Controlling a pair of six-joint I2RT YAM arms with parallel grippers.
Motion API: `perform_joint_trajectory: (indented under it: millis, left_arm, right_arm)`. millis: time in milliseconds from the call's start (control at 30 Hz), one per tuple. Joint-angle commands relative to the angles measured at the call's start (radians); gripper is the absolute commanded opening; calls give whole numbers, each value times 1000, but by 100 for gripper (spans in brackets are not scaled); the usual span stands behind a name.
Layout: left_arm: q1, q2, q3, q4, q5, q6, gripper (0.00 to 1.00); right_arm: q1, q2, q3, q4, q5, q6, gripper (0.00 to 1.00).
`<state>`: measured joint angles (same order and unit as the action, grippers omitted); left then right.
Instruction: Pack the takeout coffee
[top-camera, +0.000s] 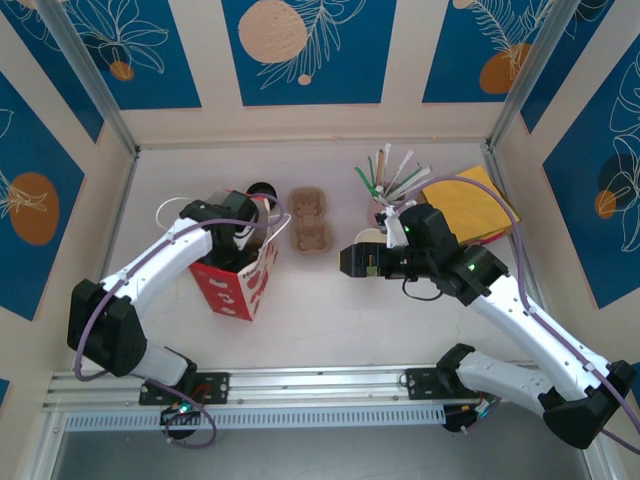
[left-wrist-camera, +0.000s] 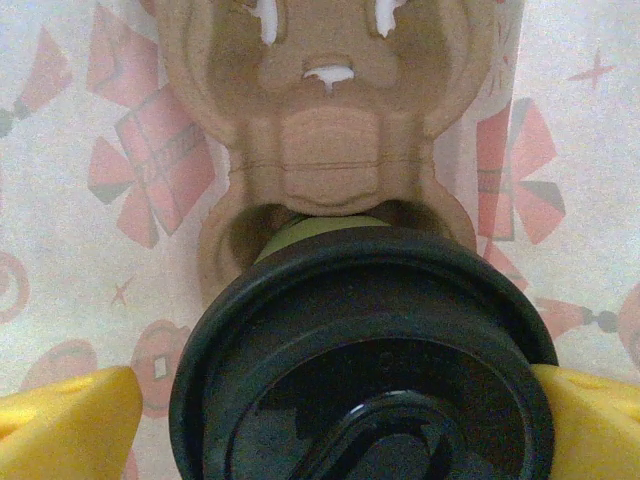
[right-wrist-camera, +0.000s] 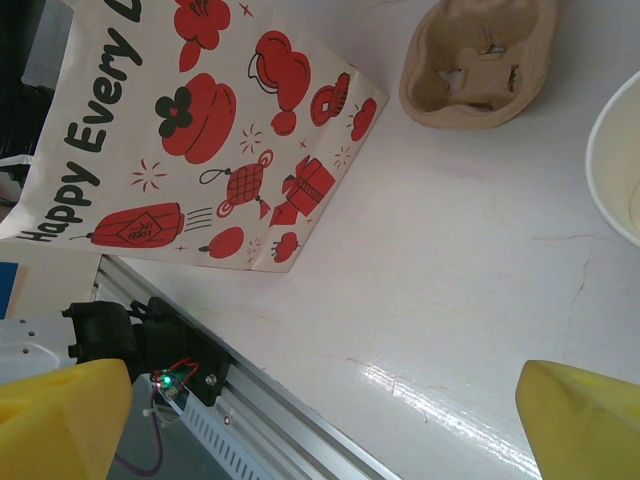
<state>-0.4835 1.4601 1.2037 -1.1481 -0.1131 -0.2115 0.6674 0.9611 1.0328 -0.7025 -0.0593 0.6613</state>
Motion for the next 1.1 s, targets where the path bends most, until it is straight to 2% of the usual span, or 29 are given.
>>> perform_joint_trajectory:
  millis: [0, 1067]
  left_arm:
    - [13, -28, 30, -42, -13, -13, 96]
    - [11, -43, 49, -58, -23, -14, 96]
  right_arm:
    - [5, -7, -2, 5, -14, 8, 99]
    - [6, -28, 23, -42, 11, -15, 99]
